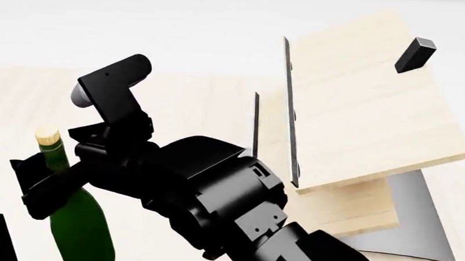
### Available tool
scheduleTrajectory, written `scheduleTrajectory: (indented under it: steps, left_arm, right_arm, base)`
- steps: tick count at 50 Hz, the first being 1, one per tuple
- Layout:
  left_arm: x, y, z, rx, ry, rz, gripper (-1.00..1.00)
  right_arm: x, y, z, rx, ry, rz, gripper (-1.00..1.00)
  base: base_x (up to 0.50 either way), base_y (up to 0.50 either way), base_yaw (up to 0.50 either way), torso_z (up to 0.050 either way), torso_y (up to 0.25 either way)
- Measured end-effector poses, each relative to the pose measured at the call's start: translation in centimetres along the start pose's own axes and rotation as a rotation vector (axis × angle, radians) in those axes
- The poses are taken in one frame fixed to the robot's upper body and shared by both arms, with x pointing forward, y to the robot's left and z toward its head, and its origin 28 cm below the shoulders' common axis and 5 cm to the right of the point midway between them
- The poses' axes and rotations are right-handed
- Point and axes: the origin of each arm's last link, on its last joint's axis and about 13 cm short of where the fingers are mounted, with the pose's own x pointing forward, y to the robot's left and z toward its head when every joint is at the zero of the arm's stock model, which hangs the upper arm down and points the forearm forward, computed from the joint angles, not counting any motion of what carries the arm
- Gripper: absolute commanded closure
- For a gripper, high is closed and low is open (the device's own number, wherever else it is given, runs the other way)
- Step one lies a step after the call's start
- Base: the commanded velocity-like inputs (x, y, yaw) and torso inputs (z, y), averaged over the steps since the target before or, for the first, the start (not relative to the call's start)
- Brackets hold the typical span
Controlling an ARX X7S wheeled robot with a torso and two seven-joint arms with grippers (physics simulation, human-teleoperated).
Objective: Put the wine bottle on the wine rack.
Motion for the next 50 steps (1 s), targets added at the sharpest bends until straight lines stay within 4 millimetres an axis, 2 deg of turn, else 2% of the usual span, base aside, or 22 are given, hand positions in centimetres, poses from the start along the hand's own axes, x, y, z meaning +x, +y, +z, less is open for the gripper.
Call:
scheduleTrajectory:
  steps: [16, 17, 35, 50]
  left_arm:
    - [-0.1, -0.1, 0.0, -0.002, 0.002, -0.003, -1.00]
    - [-0.1, -0.1, 0.0, -0.002, 0.002, -0.003, -1.00]
    - [-0.1, -0.1, -0.1, -0.004, 0.003, -0.007, -1.00]
    - [-0.1, -0.1, 0.0, -0.006, 0.001, -0.010, -1.00]
  right_arm:
    - [0.5, -0.3, 0.1, 0.023, -0.039, -0.005, -1.00]
    - [0.5, -0.3, 0.1, 0.023, -0.041, -0.006, 1.00]
    - [0.2, -0.5, 0.5, 0.025, -0.066, -0.041, 1.00]
    - [-1.7, -0.8, 4.1, 0.036, -0.192, -0.077, 1.00]
  base:
    - [0.00, 0.00, 0.00, 0.000, 0.000]
    - [0.00, 0.00, 0.00, 0.000, 0.000]
    - [0.00, 0.00, 0.00, 0.000, 0.000]
    - [0.00, 0.00, 0.00, 0.000, 0.000]
